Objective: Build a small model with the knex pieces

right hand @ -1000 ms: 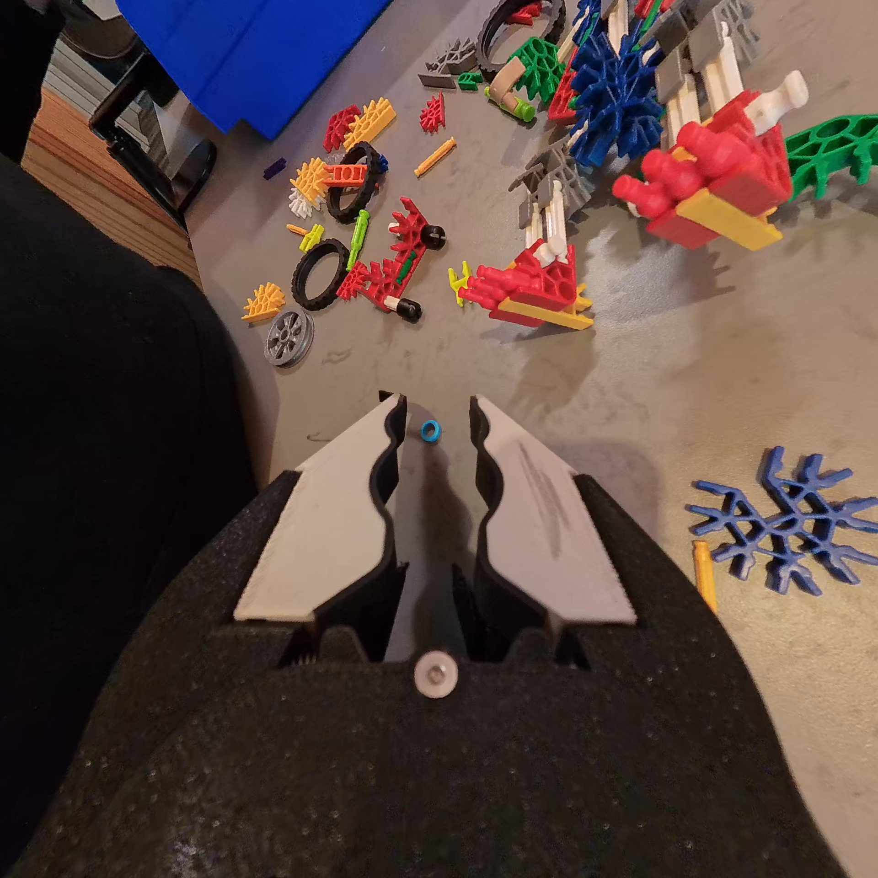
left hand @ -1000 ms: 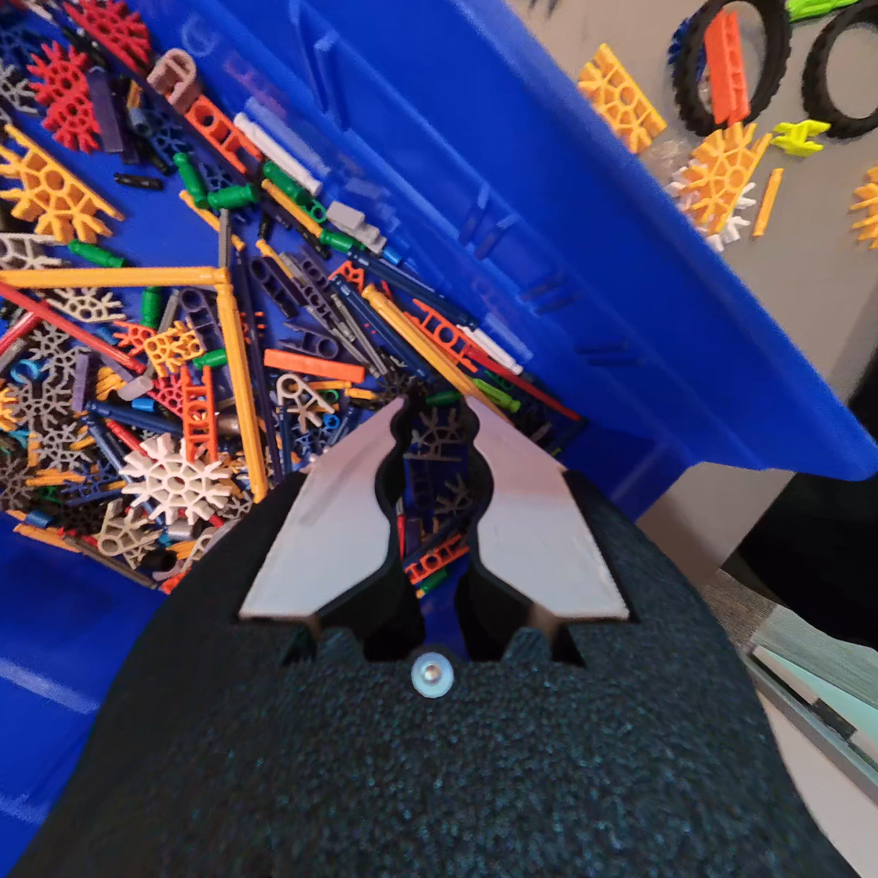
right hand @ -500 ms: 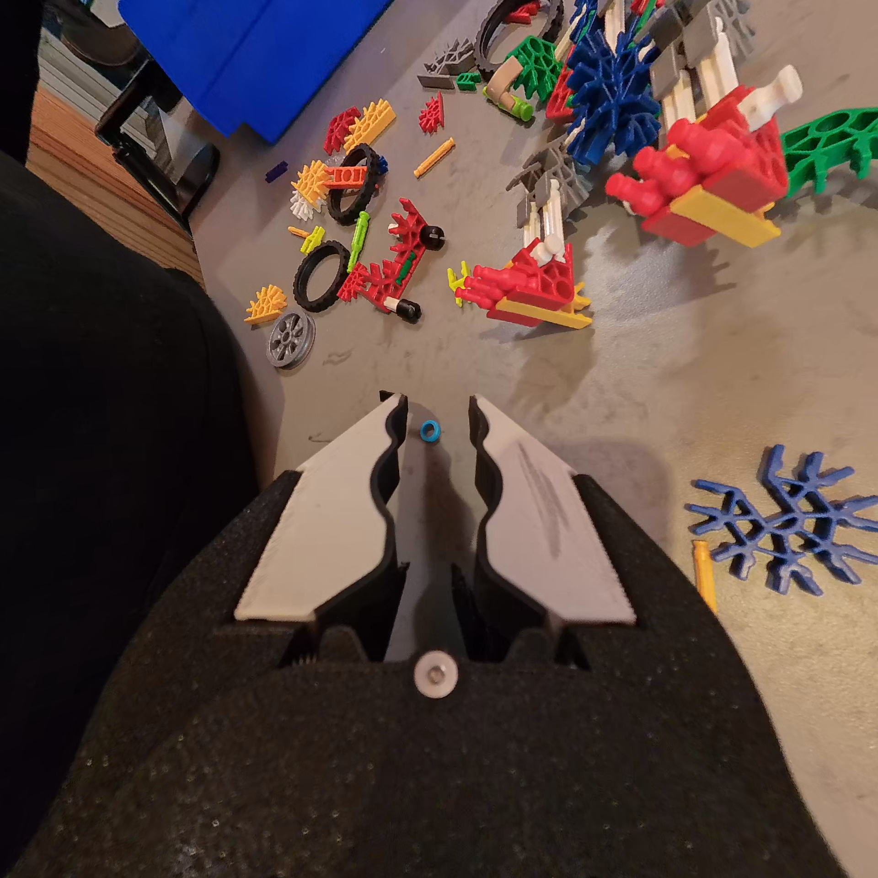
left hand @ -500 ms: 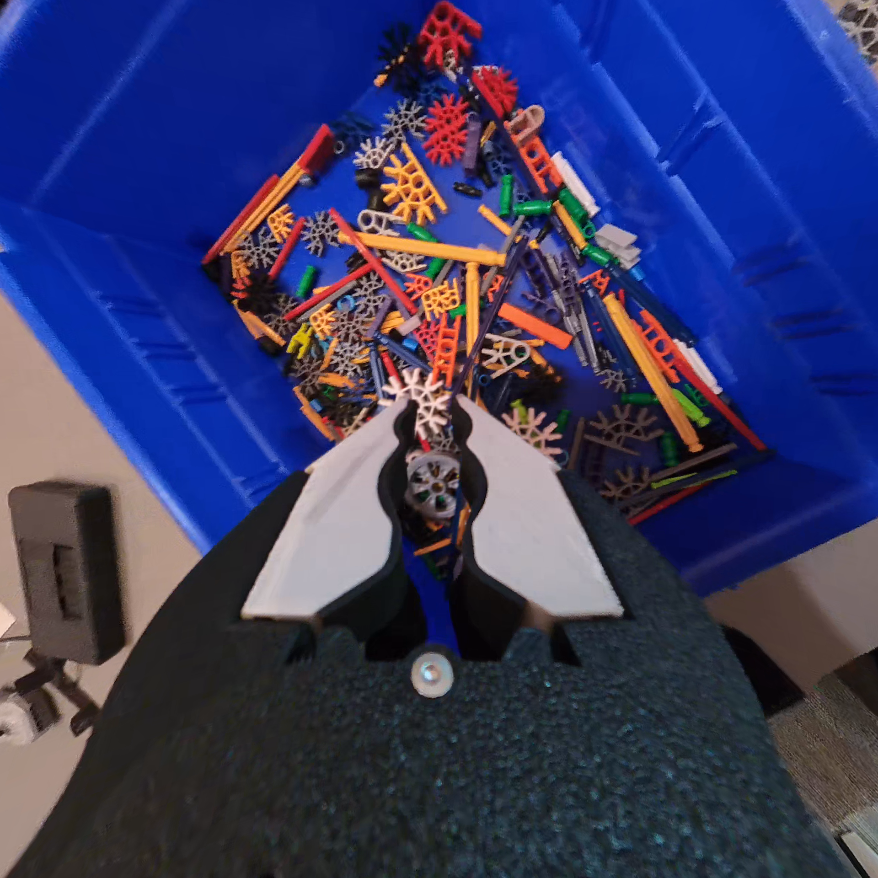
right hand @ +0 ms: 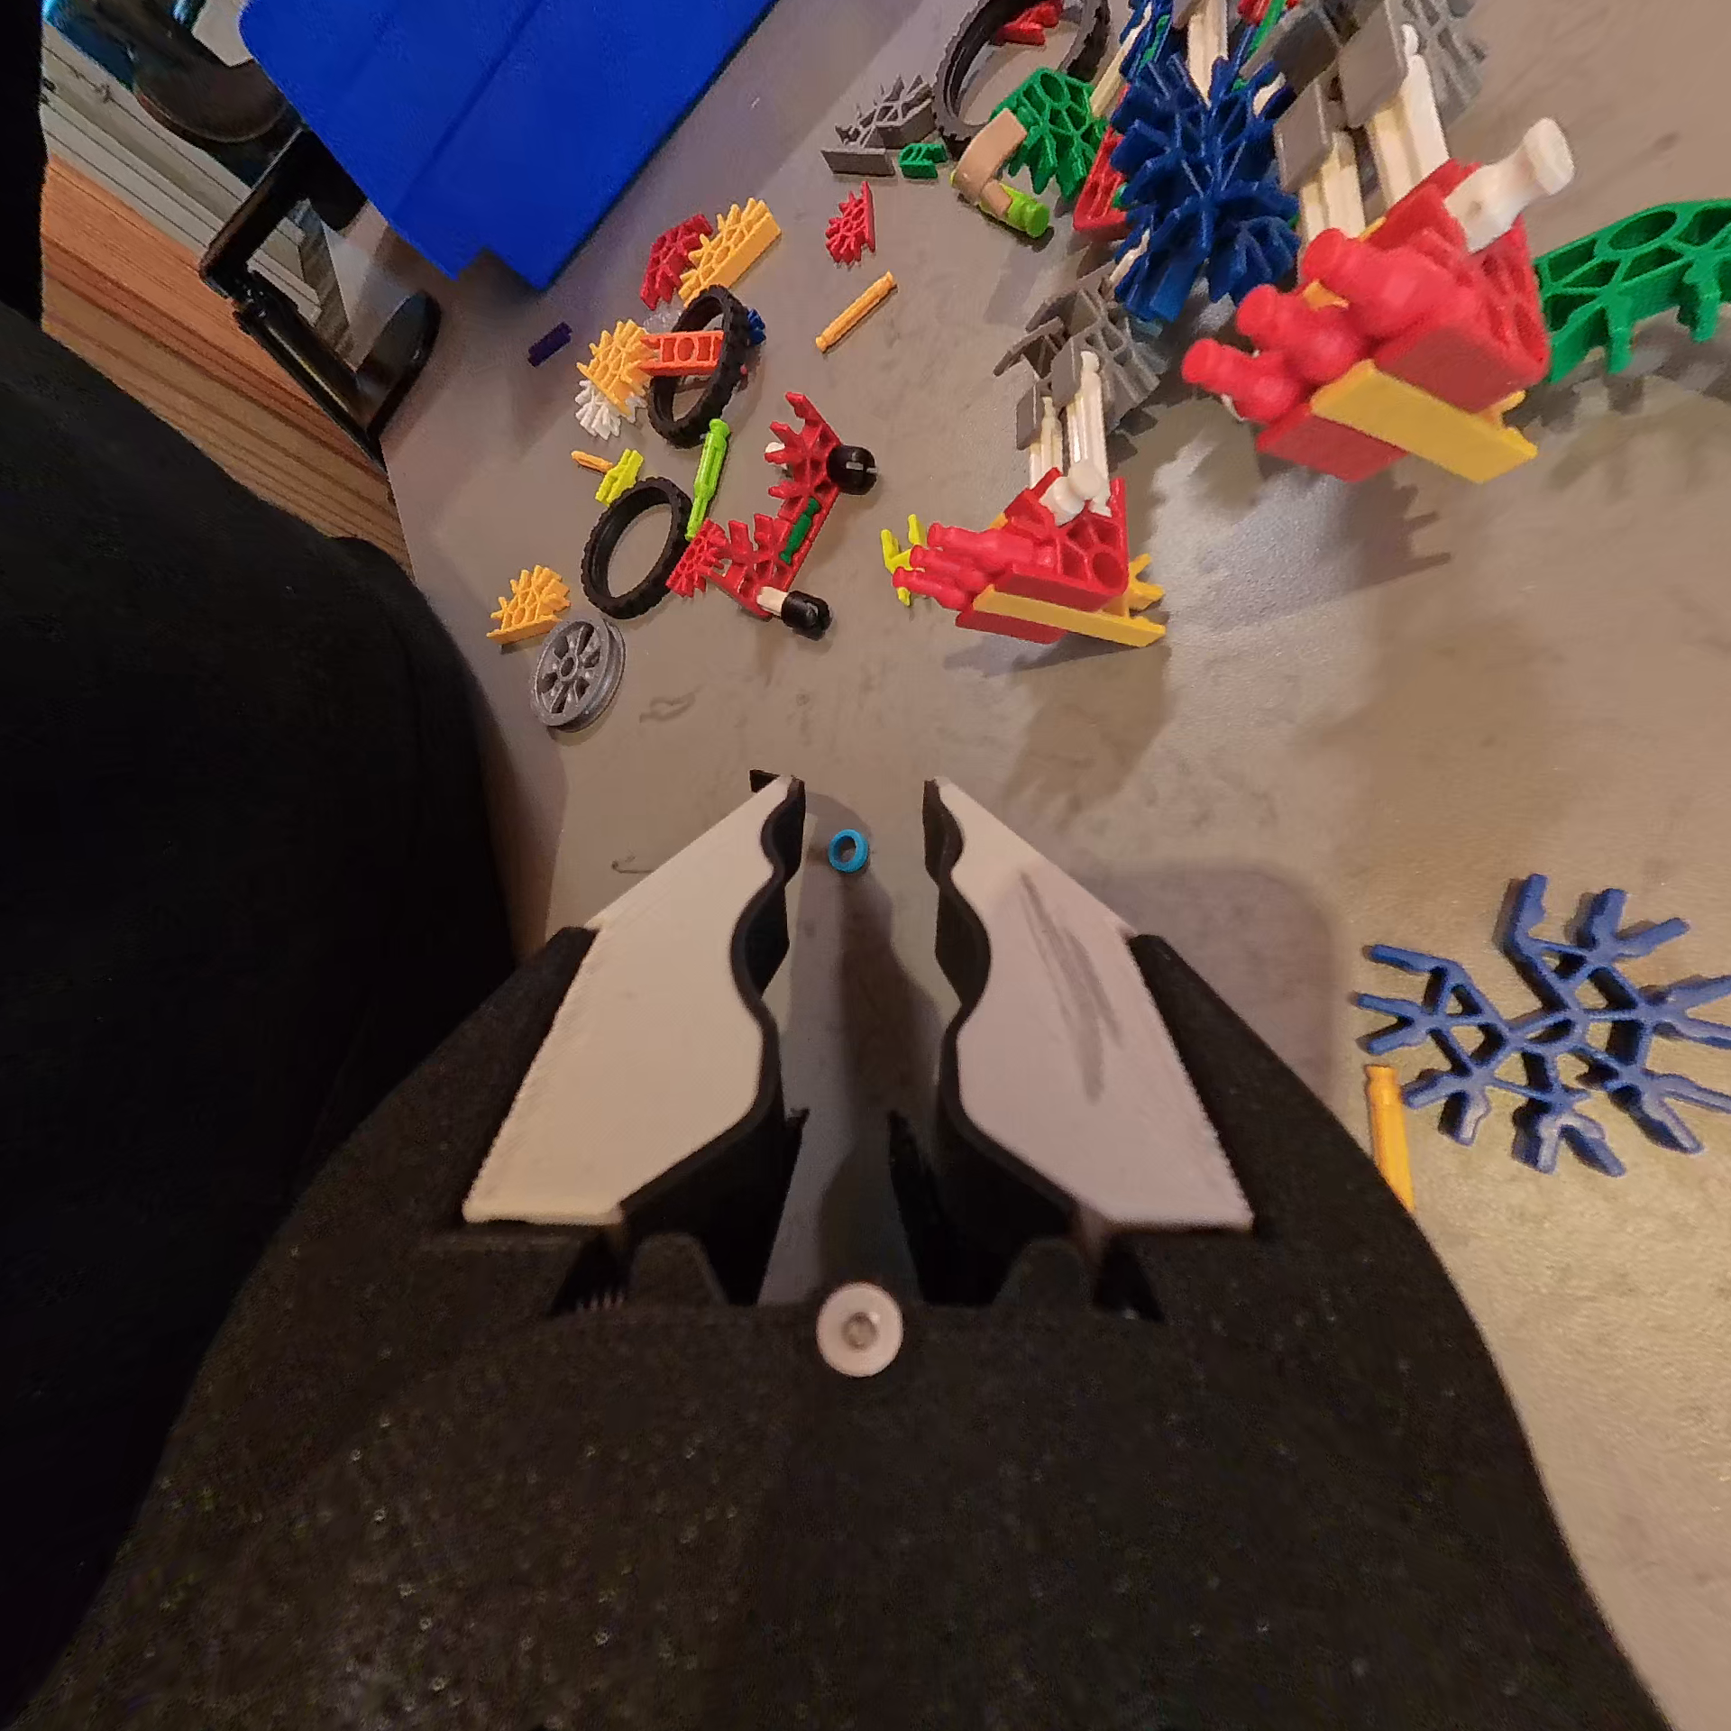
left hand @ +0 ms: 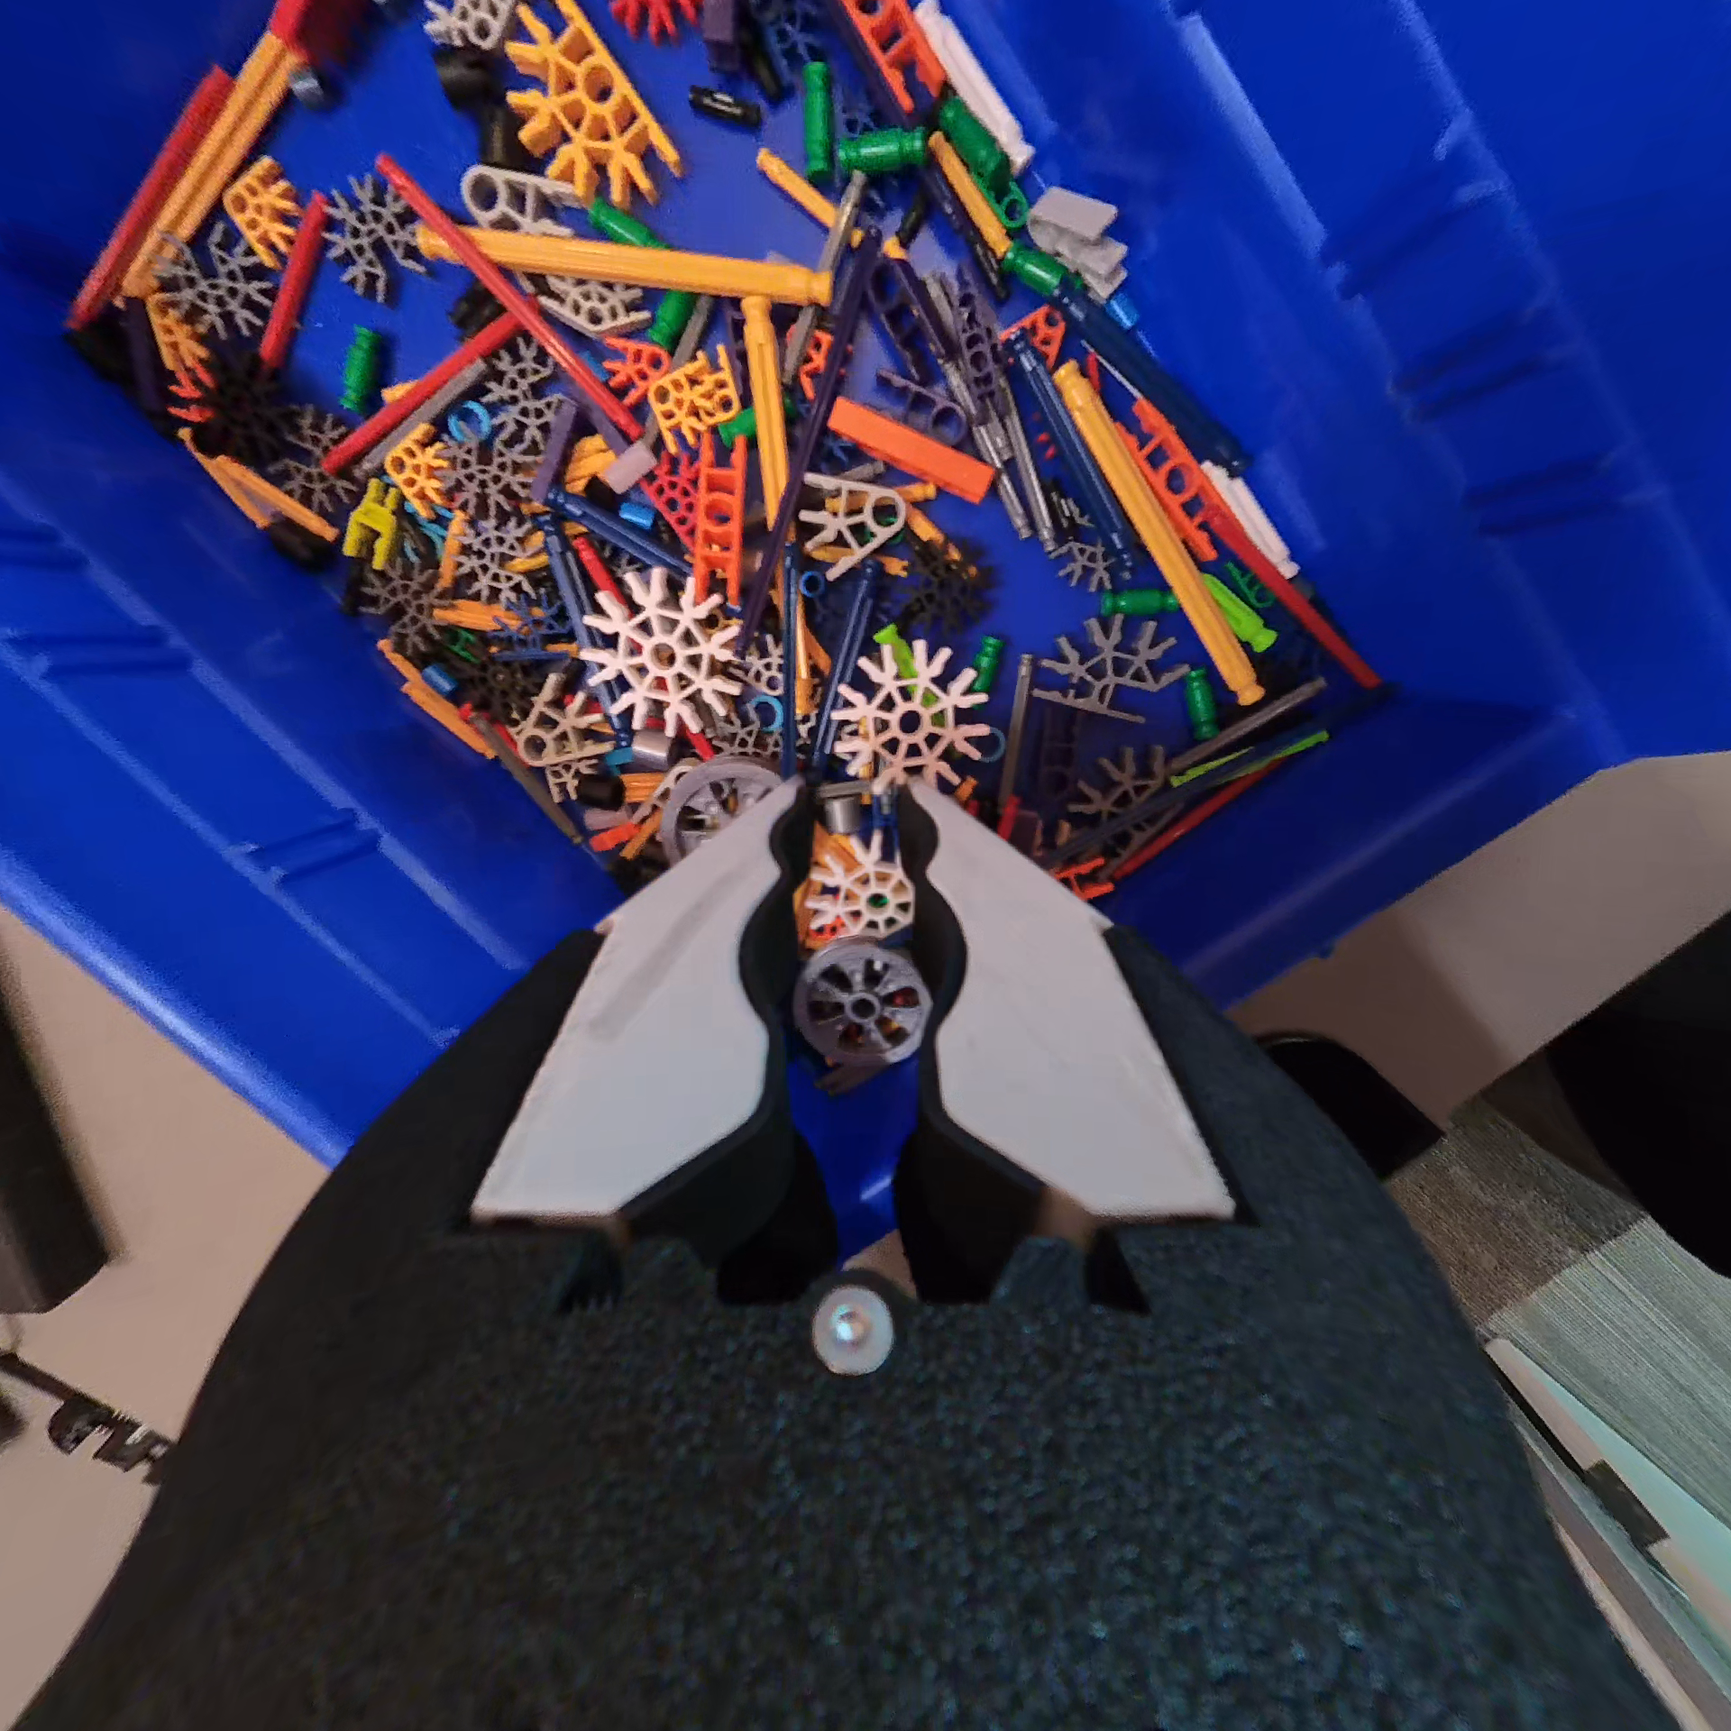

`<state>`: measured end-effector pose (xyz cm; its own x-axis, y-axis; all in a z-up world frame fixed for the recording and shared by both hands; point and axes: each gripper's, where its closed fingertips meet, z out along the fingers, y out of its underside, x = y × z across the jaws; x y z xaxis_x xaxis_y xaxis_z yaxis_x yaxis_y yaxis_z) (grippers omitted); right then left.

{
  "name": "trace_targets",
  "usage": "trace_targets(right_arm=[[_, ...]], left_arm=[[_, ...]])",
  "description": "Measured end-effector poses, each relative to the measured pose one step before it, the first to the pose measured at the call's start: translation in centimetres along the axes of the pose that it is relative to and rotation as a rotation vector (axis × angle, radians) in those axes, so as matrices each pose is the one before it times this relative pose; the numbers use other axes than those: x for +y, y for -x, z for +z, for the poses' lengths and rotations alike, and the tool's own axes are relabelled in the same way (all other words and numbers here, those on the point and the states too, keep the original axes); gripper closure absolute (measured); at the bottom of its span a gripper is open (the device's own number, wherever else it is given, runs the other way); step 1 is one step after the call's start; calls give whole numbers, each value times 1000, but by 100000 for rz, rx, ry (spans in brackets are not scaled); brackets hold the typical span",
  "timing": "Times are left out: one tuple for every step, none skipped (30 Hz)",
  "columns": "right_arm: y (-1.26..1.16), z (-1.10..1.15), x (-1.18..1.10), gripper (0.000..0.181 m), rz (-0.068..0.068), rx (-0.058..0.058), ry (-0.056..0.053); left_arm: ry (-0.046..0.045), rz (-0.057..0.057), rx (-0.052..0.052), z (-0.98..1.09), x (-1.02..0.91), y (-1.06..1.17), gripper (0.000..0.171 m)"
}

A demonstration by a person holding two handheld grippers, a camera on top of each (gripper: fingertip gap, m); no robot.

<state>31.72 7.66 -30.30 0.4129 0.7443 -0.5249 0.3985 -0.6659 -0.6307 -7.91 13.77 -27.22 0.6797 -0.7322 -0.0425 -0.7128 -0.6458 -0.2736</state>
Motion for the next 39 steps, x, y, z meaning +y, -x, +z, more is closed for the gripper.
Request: trace_targets(right_arm=[[4,0,0,156,18,-20,0],[-5,1,-7,156,12,-12,-1],[6,0,6,156,-7,7,-3],[-2,0,0,156,-18,8,-2],[3,0,0,156,6,-15,1],[-1,-8,-3,156,50,-50,-1],[7,1,-8,156,72,-66,-8],[-5,-2,3,156,64,-53,-2],[11,0,0,156,57,-49,0],[-4,-3,5,156,69,-53,9],[-1,6,-5,156,126,-76,15],[-9,-2,-8,156,167,-81,14],[-4,-4,1,156,158,-69,29],[-8,-3,-6,156,166,-87,29],[-10,3,5,156,154,-59,13],[-4,-1,-5,156,77,18,16],[-11,5,8,157,43,64,12],[-15,0,-6,157,56,81,5],[-15,0,-5,157,49,76,10],[-5,5,8,157,69,33,11],[-8,6,-6,158,115,-29,7],[-4,-2,-3,158,138,-76,3],[-11,4,-3,158,170,-97,10],[-12,-5,2,158,201,-109,14],[-3,-2,-9,158,171,-116,10],[-7,-2,-9,158,138,-102,10],[-9,4,3,158,127,-86,4],[-2,7,-8,158,118,-70,0],[-6,-2,-3,158,113,-72,4],[-2,-2,4,158,87,-66,5],[3,0,-5,159,55,-45,10],[-6,6,0,159,36,-29,7],[1,-8,4,159,26,-21,3],[-5,0,-7,159,11,-11,0],[1,0,0,159,7,-4,-1],[-3,6,6,159,17,-7,-2],[4,0,-1,159,23,-19,-4],[-4,-8,-3,159,36,-32,-1],[-2,6,0,159,66,-41,3]], left_arm=[[212,244,988,16,50,-222,156],[470,321,368,-31,85,-108,156],[627,336,433,-43,115,-81,156],[595,219,434,-44,90,-53,156],[501,281,347,-34,63,-35,156],[289,287,550,13,-10,-68,155],[83,515,1395,79,-87,-223,154],[-748,864,771,134,-307,-196,152],[-1702,933,1113,191,-561,-321,152],[-1549,1311,2195,299,-638,-572,150],[-1188,2044,1305,407,-653,-522,148],[-862,1722,828,499,-643,-416,145],[-442,1312,1780,563,-566,-518,144],[-397,1502,1539,564,-482,-460,142],[-704,841,1201,543,-467,-323,140],[-884,70,1040,536,-440,-249,138],[-648,24,600,483,-347,-179,134],[-461,184,-393,400,-261,-39,130],[-617,-27,-721,322,-225,41,128],[-772,71,47,244,-198,-90,127],[-983,338,-555,178,-207,-9,126],[607,509,-1605,199,80,178,127],[649,786,-672,110,140,80,125],[-23,-465,-10,-63,69,86,125],[1331,-152,-1465,-93,304,338,124],[936,-75,-1933,-190,274,451,125],[1441,-280,-2703,-199,362,623,127],[1523,-462,-2794,-194,406,670,127],[1687,-649,-2054,-161,432,564,128],[1069,-384,-1544,-151,345,464,131],[413,-621,-1064,-154,236,387,131],[-371,-913,-559,-149,93,292,133],[-482,-888,-300,-178,51,229,132],[-531,-616,133,-171,0,95,133],[-748,-333,258,-170,-74,32,131],[-799,-149,380,-144,-105,-35,131],[-889,-214,307,-108,-148,-35,132],[-1032,-151,98,-71,-221,-10,131],[-1273,-131,48,-37,-273,7,131]])
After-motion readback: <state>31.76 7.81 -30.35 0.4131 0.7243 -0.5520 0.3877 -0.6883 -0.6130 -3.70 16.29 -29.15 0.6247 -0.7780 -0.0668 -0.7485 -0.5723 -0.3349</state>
